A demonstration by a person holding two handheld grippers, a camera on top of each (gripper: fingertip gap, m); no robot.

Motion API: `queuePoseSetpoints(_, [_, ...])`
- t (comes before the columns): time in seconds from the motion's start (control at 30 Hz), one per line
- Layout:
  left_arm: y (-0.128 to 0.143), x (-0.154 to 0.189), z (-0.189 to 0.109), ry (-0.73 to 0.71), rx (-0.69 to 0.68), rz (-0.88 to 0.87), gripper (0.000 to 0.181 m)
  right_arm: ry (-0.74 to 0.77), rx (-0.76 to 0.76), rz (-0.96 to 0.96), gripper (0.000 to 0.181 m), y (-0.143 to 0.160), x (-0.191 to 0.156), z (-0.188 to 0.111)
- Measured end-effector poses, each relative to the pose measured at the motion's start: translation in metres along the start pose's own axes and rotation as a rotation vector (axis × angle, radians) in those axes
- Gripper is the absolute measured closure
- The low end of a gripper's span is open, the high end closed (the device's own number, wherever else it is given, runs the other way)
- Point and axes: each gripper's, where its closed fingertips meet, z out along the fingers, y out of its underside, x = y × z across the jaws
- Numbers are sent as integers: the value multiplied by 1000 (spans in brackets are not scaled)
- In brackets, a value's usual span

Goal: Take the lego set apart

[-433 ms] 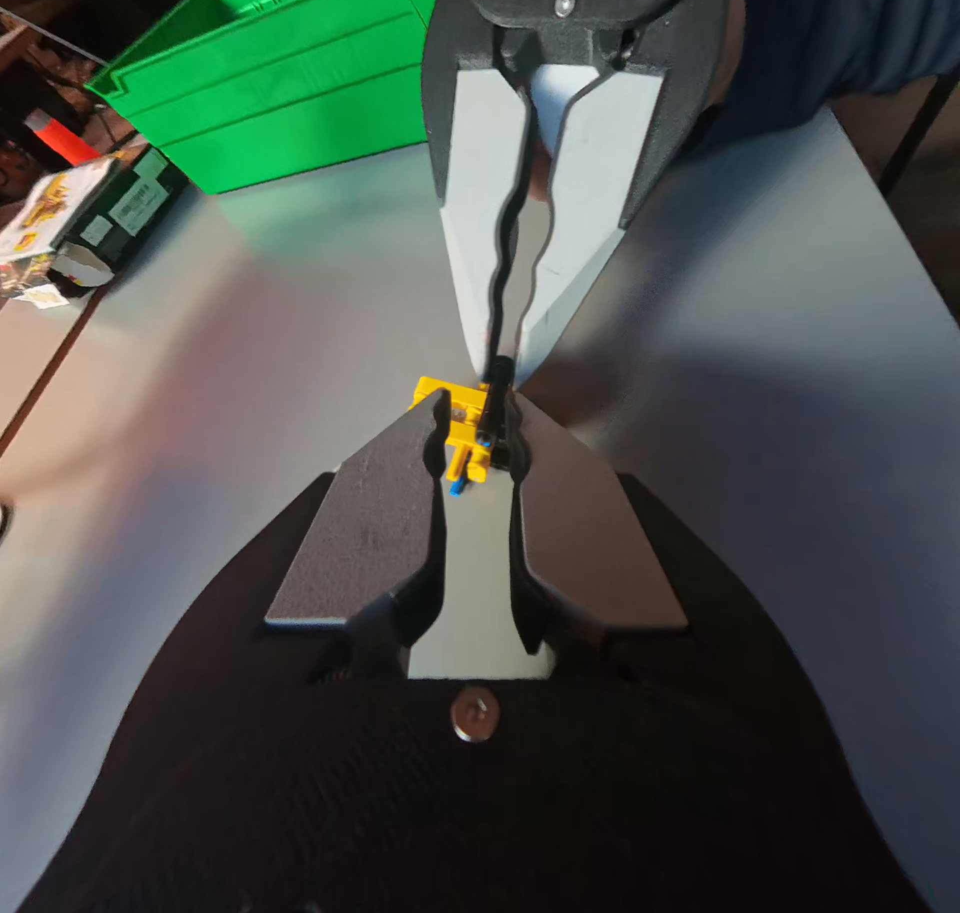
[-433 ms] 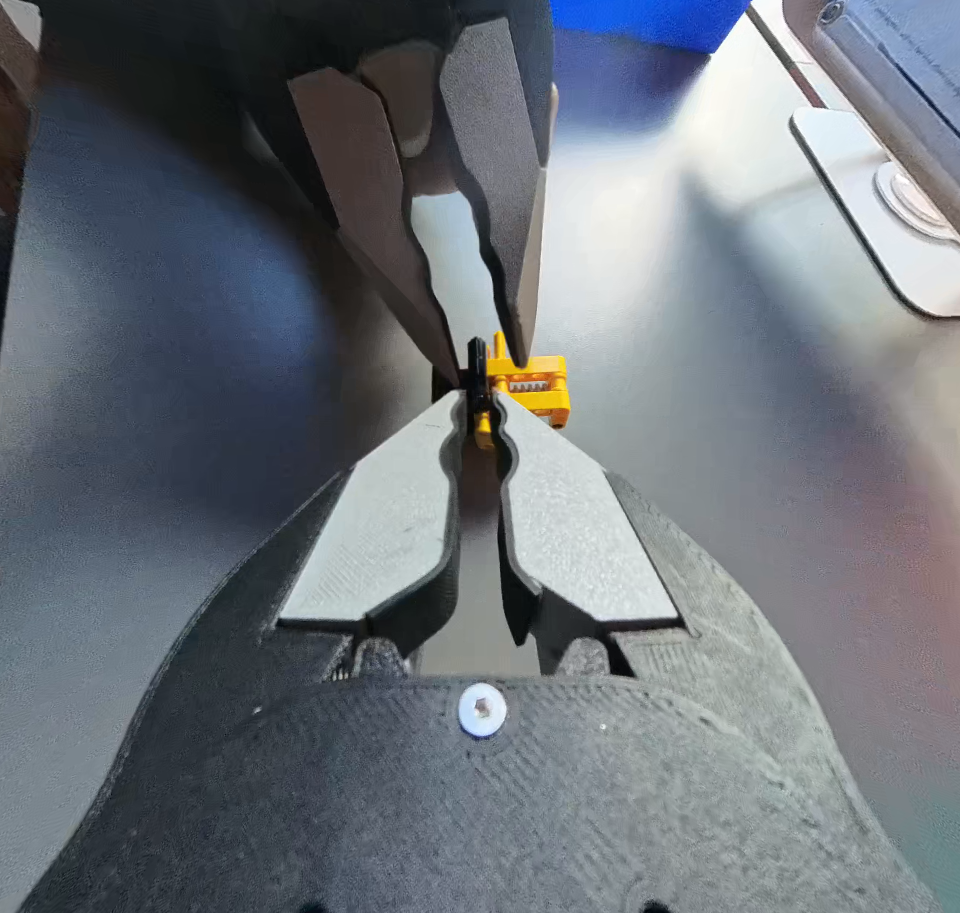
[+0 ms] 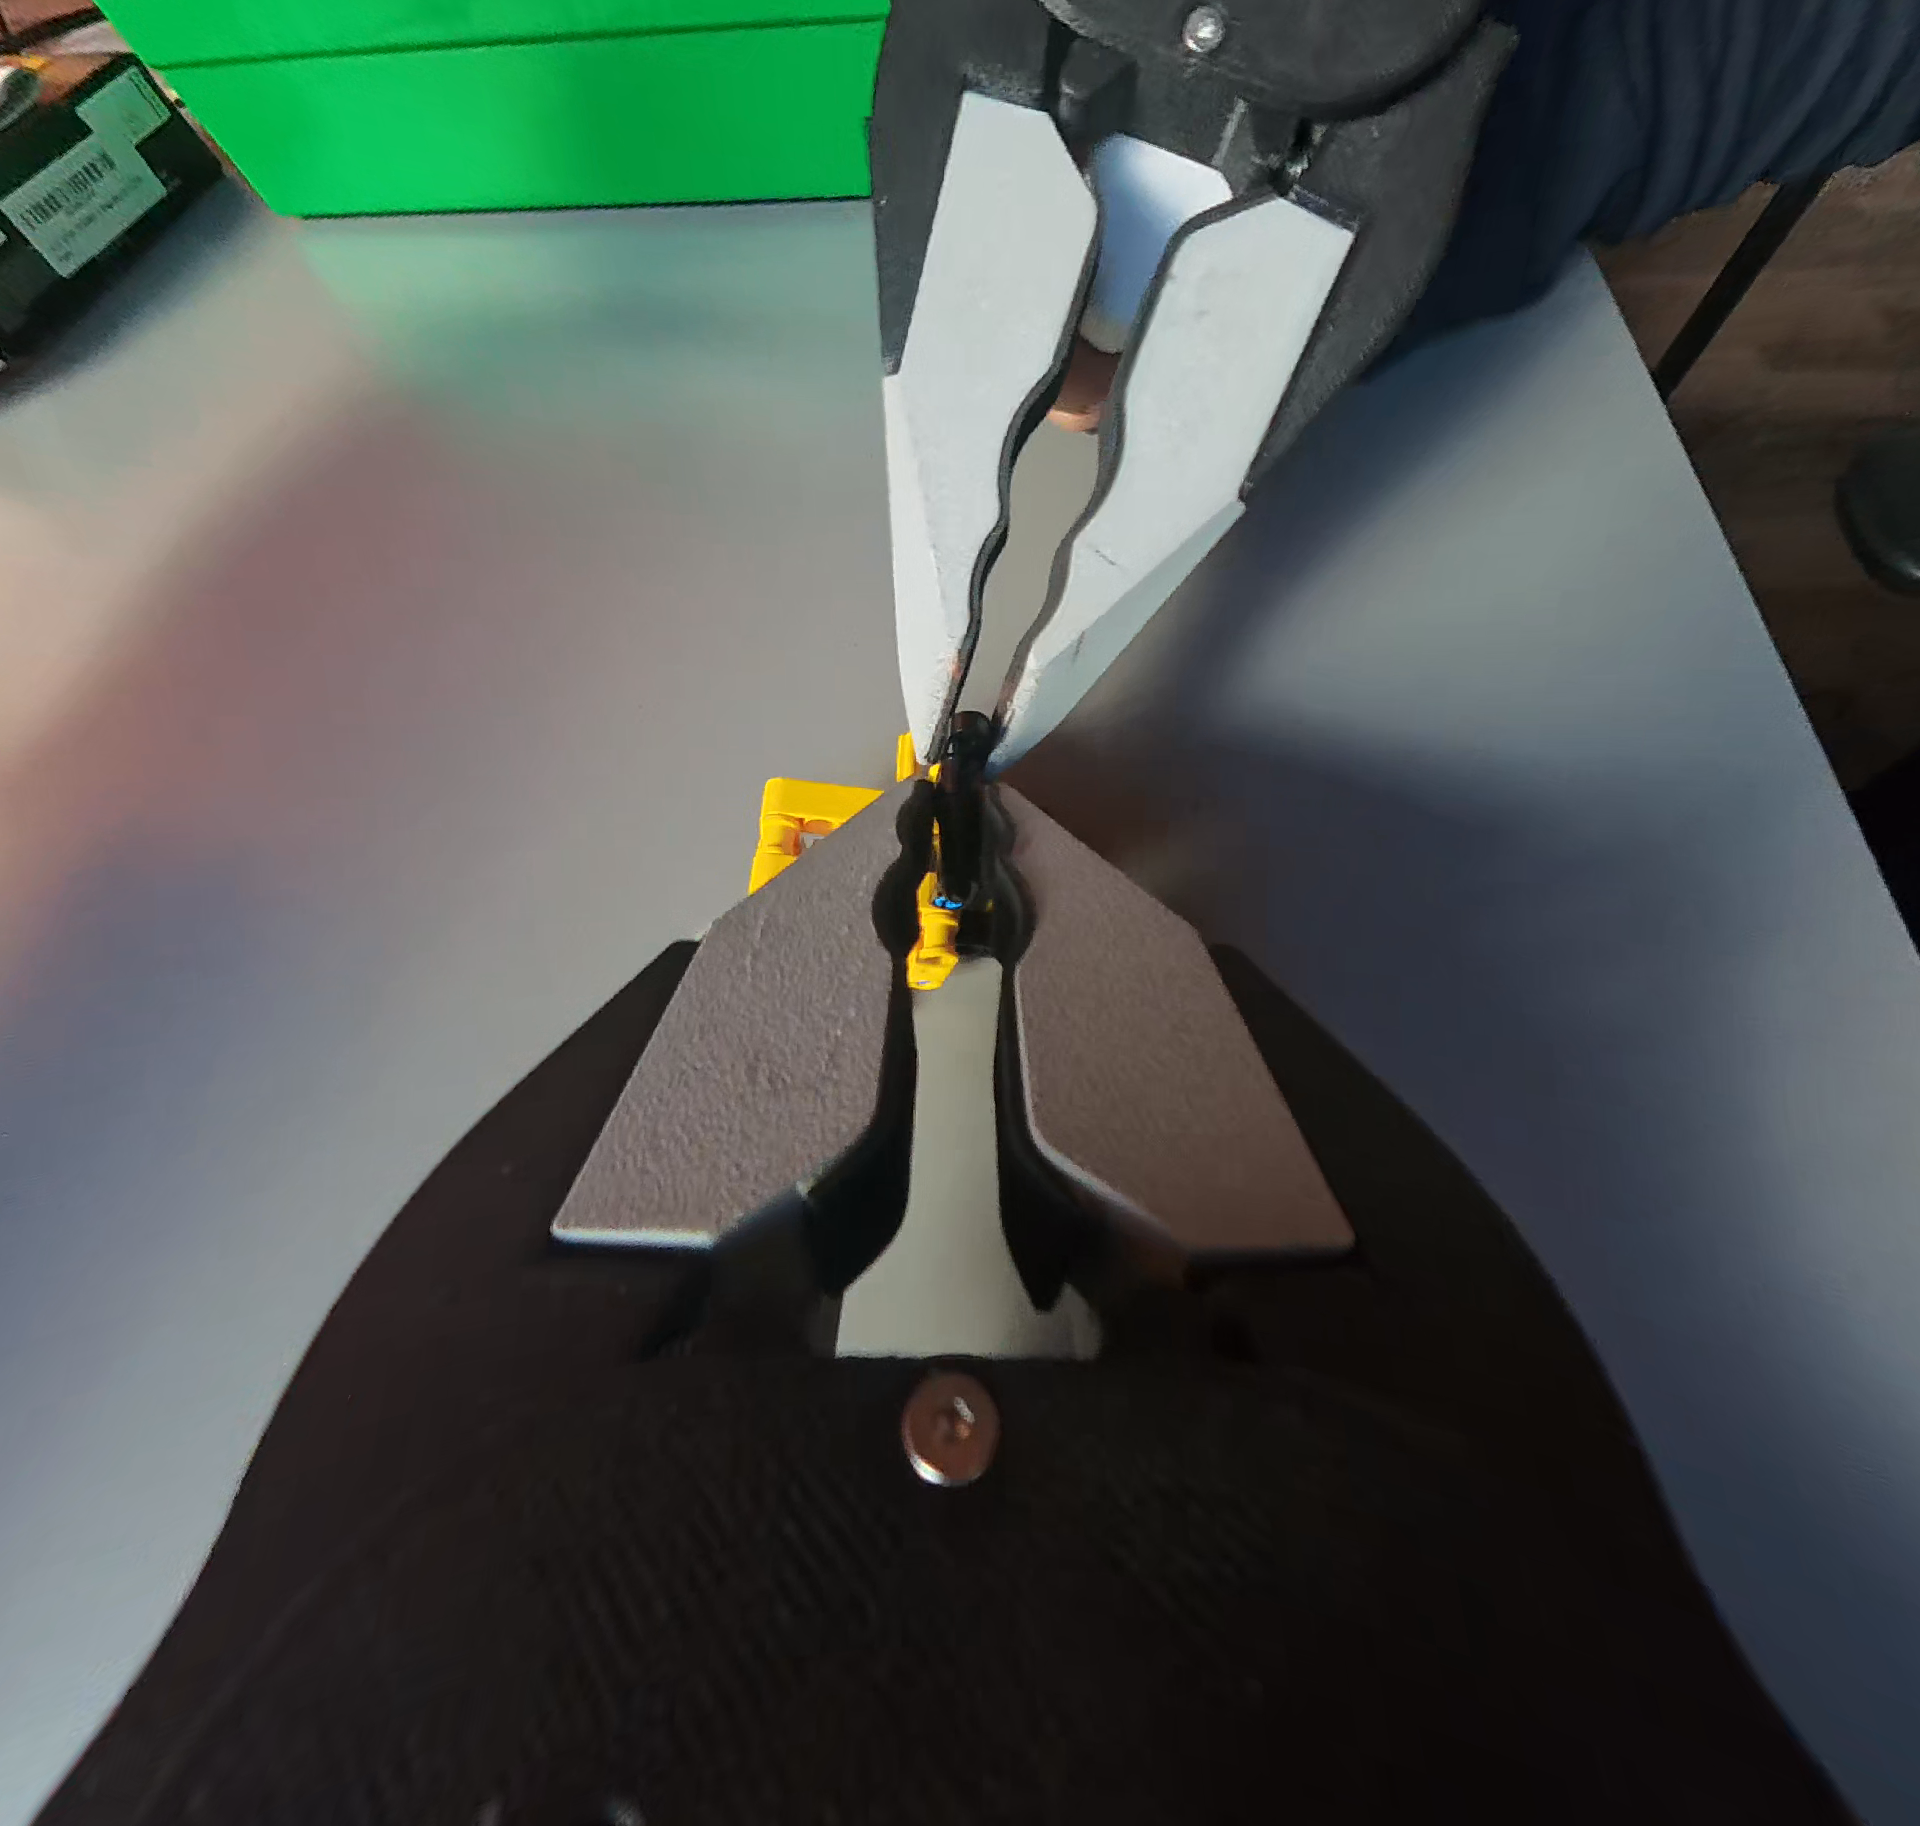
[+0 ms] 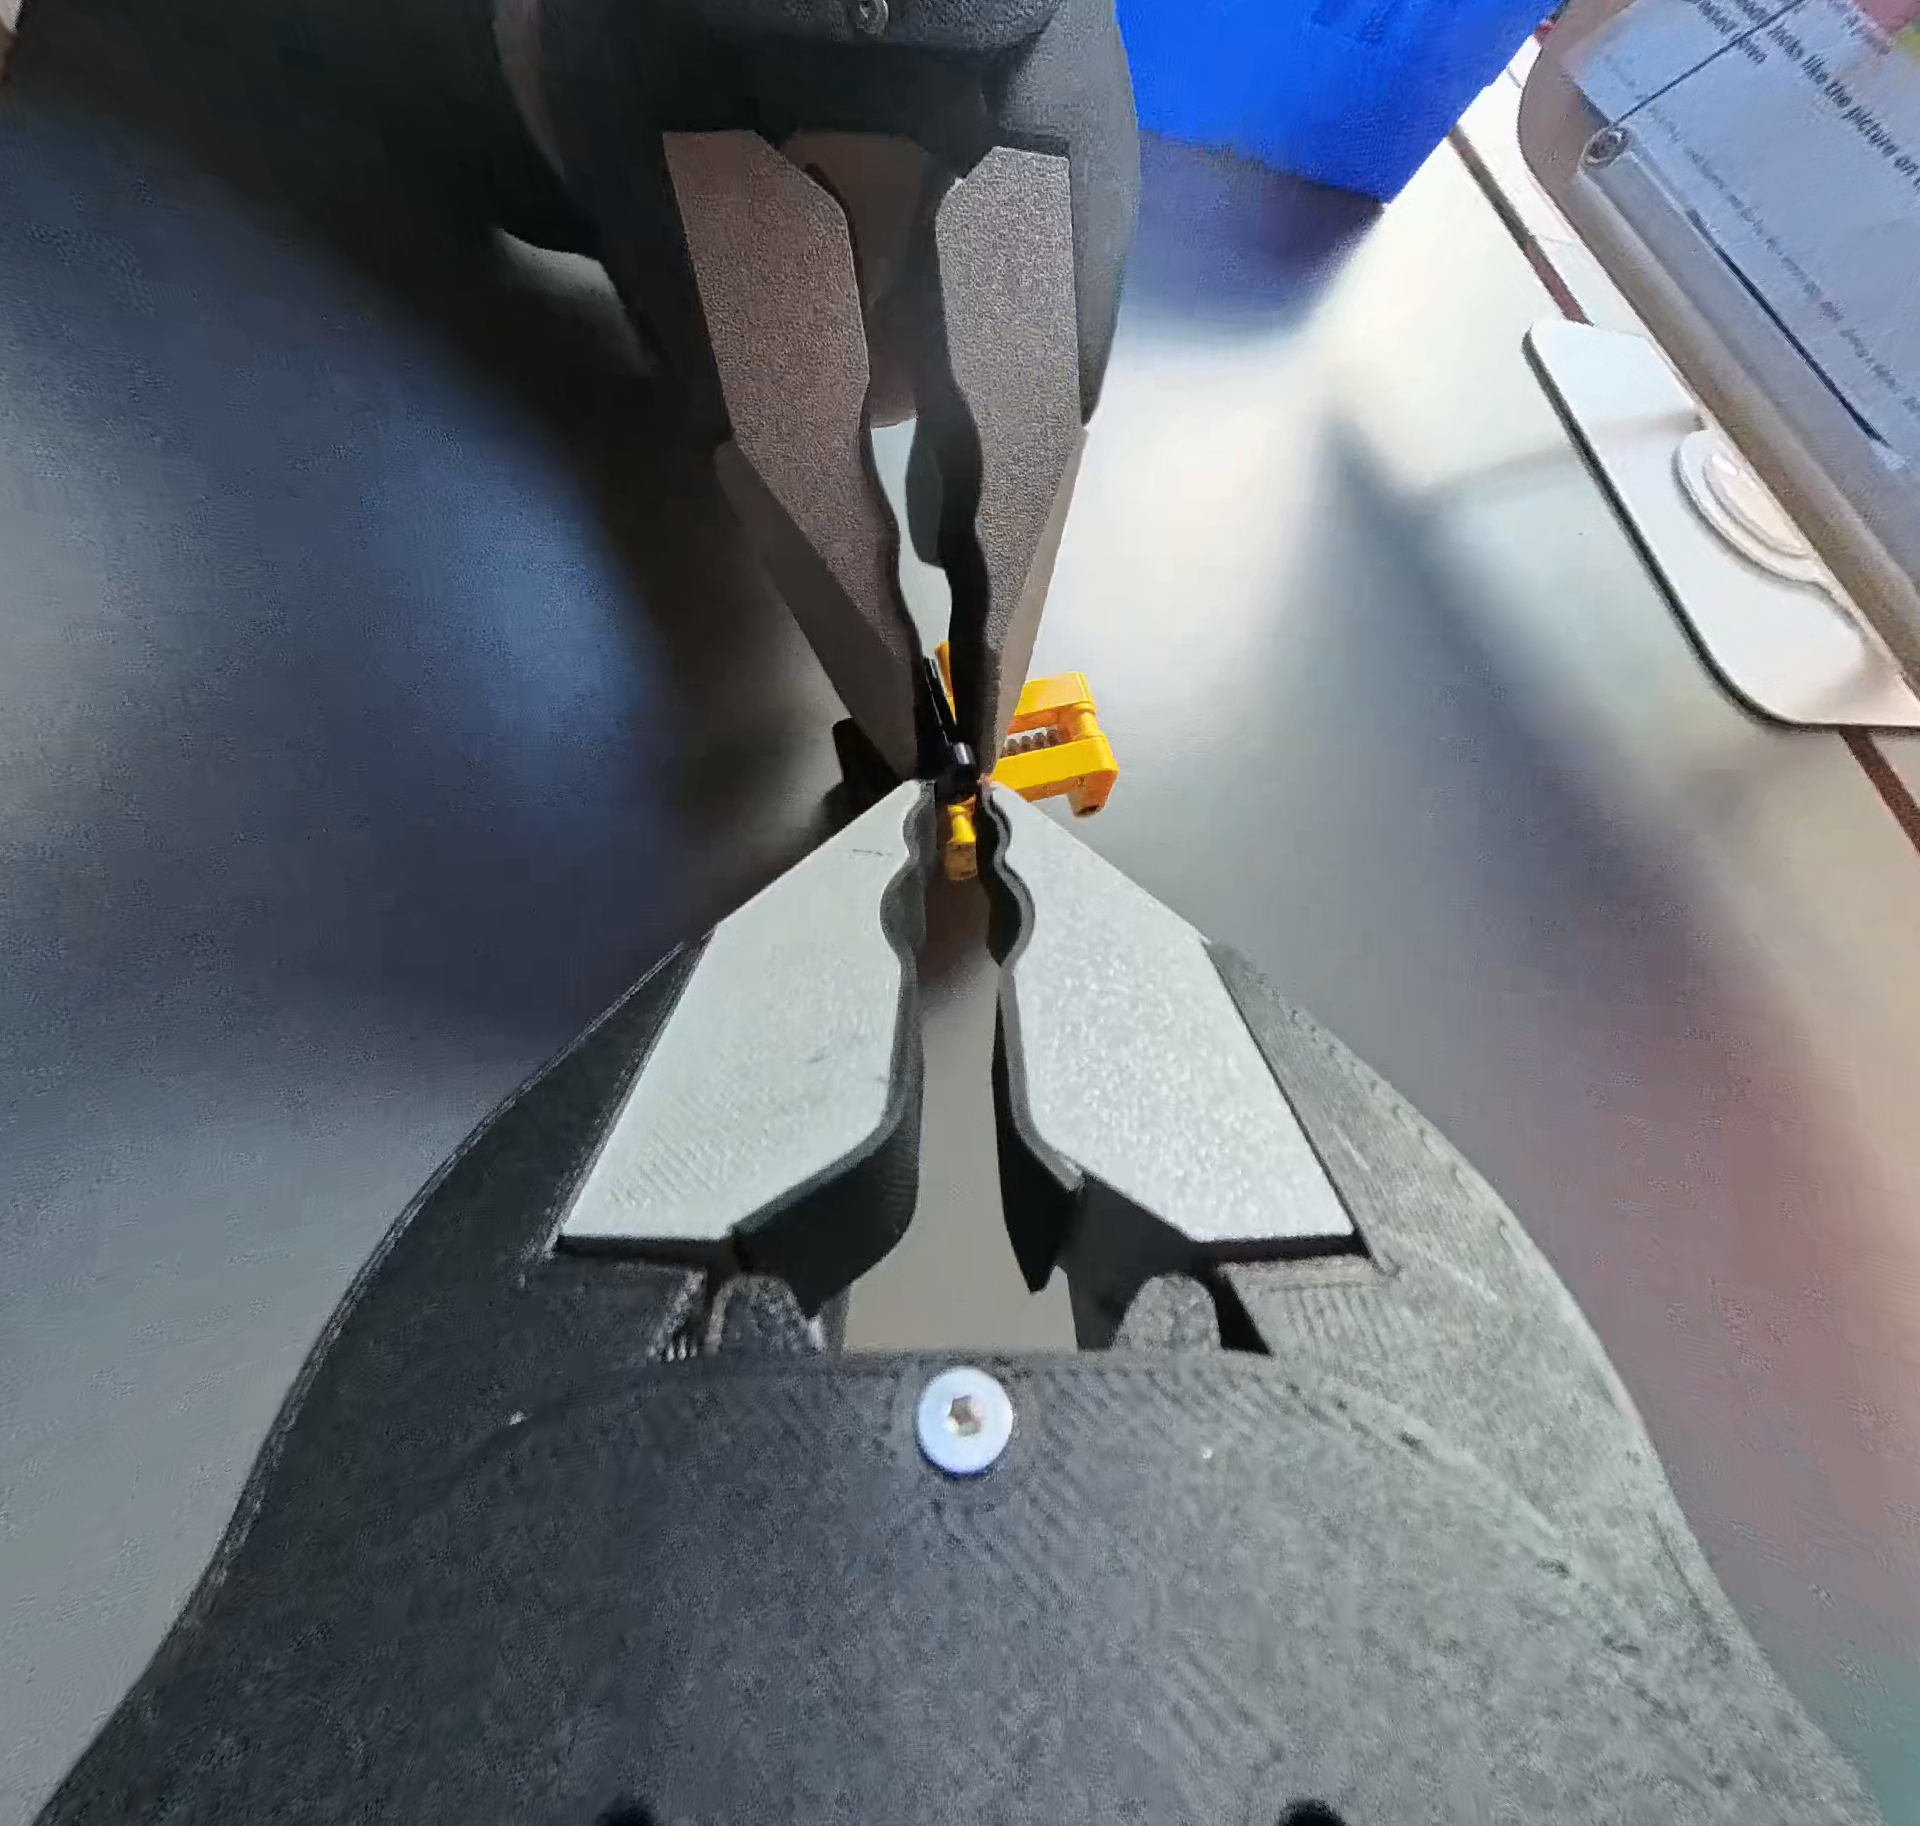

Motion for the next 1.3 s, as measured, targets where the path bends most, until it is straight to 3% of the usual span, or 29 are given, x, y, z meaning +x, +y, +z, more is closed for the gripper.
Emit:
queuePoseSetpoints(0.03, [0,0,-1,0,3,-5,175,3,5,-7,177,0,-1,0])
queuePoseSetpoints(0.1, [1,-1,-3,-20,0,-6,175,12,-38,-45,181,4,-2,1])
queuePoseSetpoints(0.17, [7,-11,-10,-75,-29,4,175,146,-136,-76,181,23,21,-6])
queuePoseSetpoints(0.2, [11,-17,-16,-85,-31,-21,175,140,-121,-47,181,26,27,-10])
queuePoseSetpoints(0.27, [6,-3,-22,48,47,-98,175,29,-27,56,181,16,19,-16])
queuePoseSetpoints(0.33, [-4,0,-19,43,83,-87,175,-92,135,114,181,-12,4,-15])
queuePoseSetpoints(0.37, [-5,2,-15,42,75,-71,176,-116,175,124,170,-22,0,-14])
queuePoseSetpoints(0.43, [-4,8,-10,51,52,-27,176,-93,168,131,181,-26,1,-8])
queuePoseSetpoints(0.57, [-7,8,-13,24,78,-20,170,-100,110,105,181,-14,-7,0])
queuePoseSetpoints(0.63, [-6,7,-15,23,77,-38,161,-66,118,94,178,-17,-3,0])
queuePoseSetpoints(0.8, [0,6,-23,-5,47,-8,165,-128,142,121,165,-16,-9,-7])
queuePoseSetpoints(1.03, [10,14,-34,22,-9,4,154,-123,115,68,164,-20,-15,4])
queuePoseSetpoints(1.17, [12,16,-42,25,2,-27,168,-122,110,20,164,-22,-16,9])
queuePoseSetpoints(1.3, [24,16,-32,-4,-68,23,171,-151,96,-11,173,-23,-19,18])
